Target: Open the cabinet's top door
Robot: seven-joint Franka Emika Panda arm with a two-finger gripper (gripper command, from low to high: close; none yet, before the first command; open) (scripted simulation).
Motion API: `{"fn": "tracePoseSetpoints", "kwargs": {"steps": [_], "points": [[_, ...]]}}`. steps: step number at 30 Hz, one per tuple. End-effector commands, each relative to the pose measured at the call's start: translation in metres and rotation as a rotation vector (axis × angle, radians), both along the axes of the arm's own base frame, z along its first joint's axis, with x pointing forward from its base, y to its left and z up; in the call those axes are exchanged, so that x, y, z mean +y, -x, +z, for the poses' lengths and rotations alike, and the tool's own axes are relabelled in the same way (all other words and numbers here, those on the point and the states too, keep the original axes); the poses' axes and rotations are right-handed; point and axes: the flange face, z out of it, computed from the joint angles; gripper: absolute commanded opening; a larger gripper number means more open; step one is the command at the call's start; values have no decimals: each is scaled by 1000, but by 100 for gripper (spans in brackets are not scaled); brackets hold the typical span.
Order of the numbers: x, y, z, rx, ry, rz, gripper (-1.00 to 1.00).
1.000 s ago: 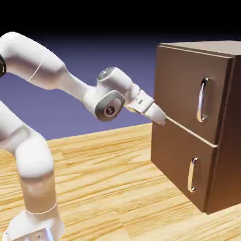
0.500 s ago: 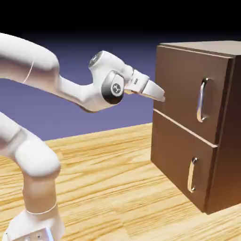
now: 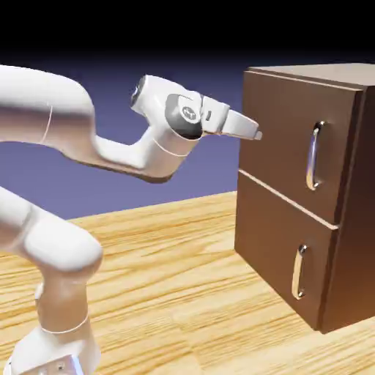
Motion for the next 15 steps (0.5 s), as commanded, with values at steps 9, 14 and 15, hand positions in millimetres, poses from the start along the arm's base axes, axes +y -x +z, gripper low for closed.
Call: {"fn": "tracePoseSetpoints", "kwargs": {"steps": [9,14,15], "points": [[-28,-6,-4,-114,-23,-15,100],[-45,-13,-13,-175,-42,-22,100],[-49,-15,-16,-187,-46,-23,100]]}}
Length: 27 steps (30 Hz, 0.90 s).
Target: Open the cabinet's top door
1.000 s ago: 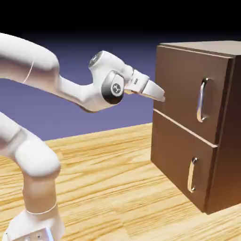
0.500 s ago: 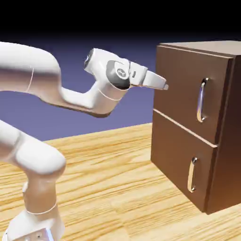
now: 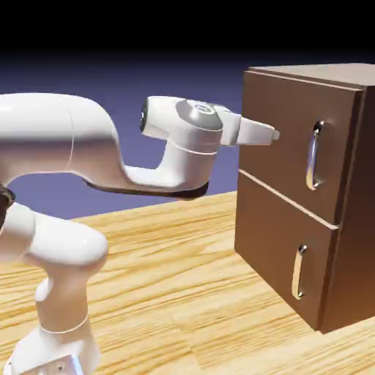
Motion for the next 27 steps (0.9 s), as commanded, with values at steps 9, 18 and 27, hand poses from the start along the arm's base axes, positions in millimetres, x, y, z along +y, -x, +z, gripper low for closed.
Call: {"fn": "tracePoseSetpoints", "kwargs": {"steps": [9,18,27], "points": [[-32,-23,-30,-101,-39,0,100],[-57,-50,-69,-178,-76,19,100],[-53,-93,-69,-178,-75,2,-100]]}}
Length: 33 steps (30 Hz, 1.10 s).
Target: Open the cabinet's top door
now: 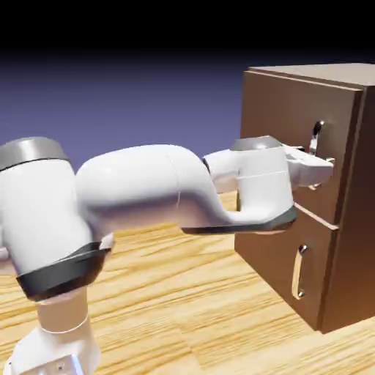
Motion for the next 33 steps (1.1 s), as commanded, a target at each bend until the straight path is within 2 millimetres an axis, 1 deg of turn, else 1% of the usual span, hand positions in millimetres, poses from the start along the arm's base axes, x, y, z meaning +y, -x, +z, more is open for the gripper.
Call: {"fn": "tracePoseSetpoints", "kwargs": {"steps": [1,7,13,18,26,33], "points": [[2,6,0,0,0,-17,-100],[19,44,0,0,0,-119,-100],[41,84,0,0,0,-232,-100],[60,111,0,0,1,-313,-100],[93,149,0,-1,0,-436,-100],[115,170,0,0,0,-510,-100]]}}
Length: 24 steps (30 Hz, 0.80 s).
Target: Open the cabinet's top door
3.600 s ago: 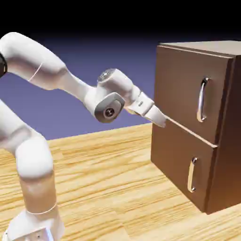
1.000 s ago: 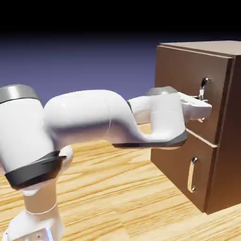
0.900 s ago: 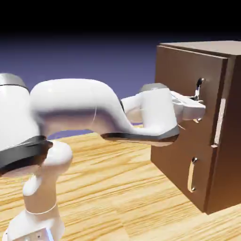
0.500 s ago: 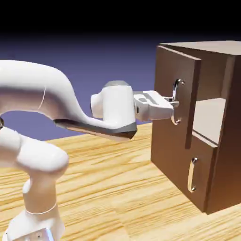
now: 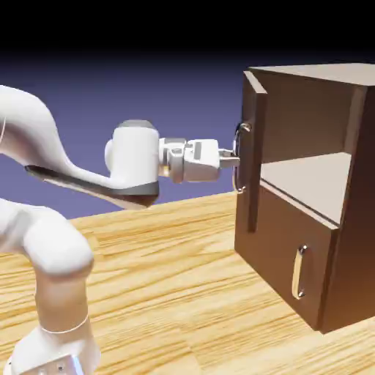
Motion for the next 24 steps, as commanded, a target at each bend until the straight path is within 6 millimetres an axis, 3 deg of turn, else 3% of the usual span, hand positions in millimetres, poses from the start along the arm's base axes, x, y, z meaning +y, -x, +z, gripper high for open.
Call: {"fn": "tracePoseSetpoints", "kwargs": {"steps": [1,14,24], "points": [[4,3,0,0,-1,-14,-100],[70,50,0,0,-1,-213,-100],[145,82,0,0,-1,-413,-100]]}}
